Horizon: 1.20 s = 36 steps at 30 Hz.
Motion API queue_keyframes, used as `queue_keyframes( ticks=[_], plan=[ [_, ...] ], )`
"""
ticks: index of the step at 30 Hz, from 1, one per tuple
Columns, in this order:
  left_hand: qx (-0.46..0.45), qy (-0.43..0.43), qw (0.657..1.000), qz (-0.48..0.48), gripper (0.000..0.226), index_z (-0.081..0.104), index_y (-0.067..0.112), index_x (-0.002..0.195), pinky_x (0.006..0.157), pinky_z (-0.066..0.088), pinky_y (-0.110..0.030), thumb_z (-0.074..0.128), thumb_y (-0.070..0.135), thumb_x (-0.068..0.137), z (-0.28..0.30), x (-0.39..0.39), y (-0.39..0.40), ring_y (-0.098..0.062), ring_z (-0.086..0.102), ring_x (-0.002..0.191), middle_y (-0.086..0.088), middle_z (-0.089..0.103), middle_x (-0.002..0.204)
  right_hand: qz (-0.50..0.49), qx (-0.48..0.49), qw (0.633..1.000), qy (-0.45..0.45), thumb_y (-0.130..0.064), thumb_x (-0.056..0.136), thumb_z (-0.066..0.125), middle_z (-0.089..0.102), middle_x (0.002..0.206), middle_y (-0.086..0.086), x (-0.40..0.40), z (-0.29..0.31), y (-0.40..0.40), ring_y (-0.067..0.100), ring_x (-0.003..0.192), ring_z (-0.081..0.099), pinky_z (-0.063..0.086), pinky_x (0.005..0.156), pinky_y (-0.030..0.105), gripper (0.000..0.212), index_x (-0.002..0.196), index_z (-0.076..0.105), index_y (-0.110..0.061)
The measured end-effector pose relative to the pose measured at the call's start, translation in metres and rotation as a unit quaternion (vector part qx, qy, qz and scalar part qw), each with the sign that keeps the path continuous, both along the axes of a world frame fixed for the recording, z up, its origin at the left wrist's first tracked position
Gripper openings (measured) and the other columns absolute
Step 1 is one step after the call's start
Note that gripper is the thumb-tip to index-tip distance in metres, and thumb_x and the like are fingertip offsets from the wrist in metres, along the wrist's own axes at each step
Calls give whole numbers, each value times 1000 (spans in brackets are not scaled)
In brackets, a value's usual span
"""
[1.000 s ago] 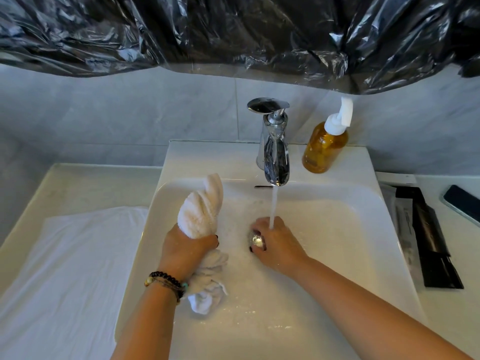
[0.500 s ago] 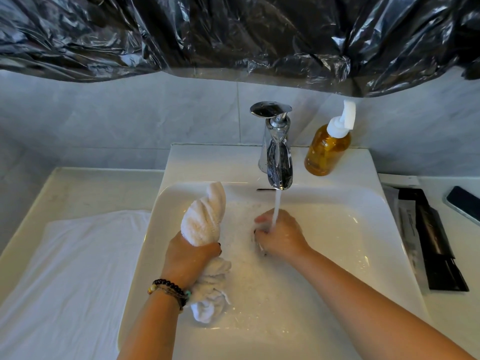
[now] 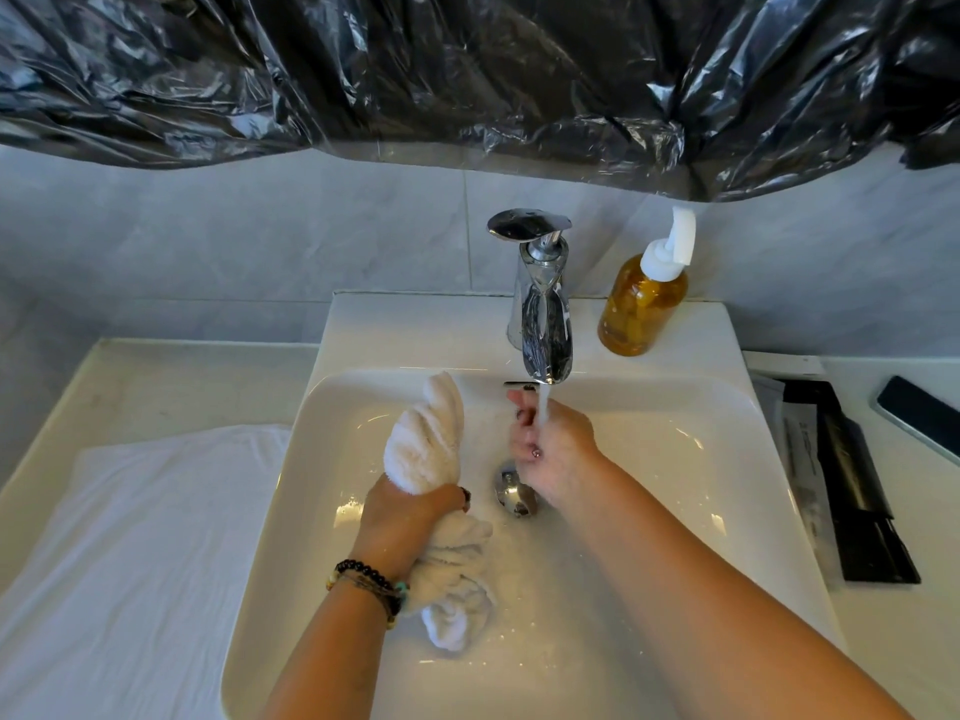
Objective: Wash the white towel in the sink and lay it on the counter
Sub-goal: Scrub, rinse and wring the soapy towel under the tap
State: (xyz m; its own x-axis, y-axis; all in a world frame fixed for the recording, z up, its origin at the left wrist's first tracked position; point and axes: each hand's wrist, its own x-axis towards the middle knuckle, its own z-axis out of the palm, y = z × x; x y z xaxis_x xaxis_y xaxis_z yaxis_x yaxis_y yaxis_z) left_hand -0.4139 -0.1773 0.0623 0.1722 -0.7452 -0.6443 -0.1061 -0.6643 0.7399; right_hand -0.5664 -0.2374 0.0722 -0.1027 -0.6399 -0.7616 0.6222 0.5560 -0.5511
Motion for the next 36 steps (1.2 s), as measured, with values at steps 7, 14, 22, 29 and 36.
queue_keyframes(
  ticks=[7, 14, 22, 29, 36],
  plan=[
    [-74, 220, 972, -25, 62, 65, -7, 108, 88, 54, -51, 75, 25, 55, -3, -35, -8, -41, 67, 95, -27, 70, 101, 193, -142, 933, 267, -17, 93, 59, 67, 70, 6, -33, -8, 41, 18, 73, 66, 54, 70, 28, 18, 85, 69, -4],
    [-29, 399, 916, 35, 48, 69, -5, 106, 89, 55, -42, 73, 29, 72, -9, -82, -34, -36, 67, 96, -28, 65, 109, 180, -162, 959, 146, -45, 84, 65, 73, 107, 4, -80, -22, 83, 23, 102, 68, 52, 94, 46, 29, 106, 71, -27],
    [-60, 445, 886, 114, 42, 65, 0, 81, 65, 55, -31, 77, 39, 68, 0, -113, -50, -28, 65, 68, -18, 66, 77, 140, -185, 962, 144, -48, 76, 67, 69, 116, -1, -70, -15, 79, 17, 106, 67, 57, 88, 41, 53, 124, 60, -26],
    [-170, 414, 885, 124, 31, 63, -1, 102, 70, 54, -39, 64, 13, 74, -10, -89, -47, -33, 65, 80, -22, 61, 101, 55, -93, 993, 39, -11, 85, 59, 66, 83, 17, -56, -8, 27, 24, 66, 63, 45, 54, 26, 14, 83, 72, -7],
    [-159, 303, 920, 191, 83, 57, -3, 119, 80, 57, -38, 85, 45, 57, -14, -58, -50, -33, 62, 101, -21, 61, 118, 306, -52, 949, -62, -31, 89, 56, 68, 90, 13, -52, -6, 10, 26, 87, 61, 47, 80, 36, 29, 94, 71, -6]
  ],
)
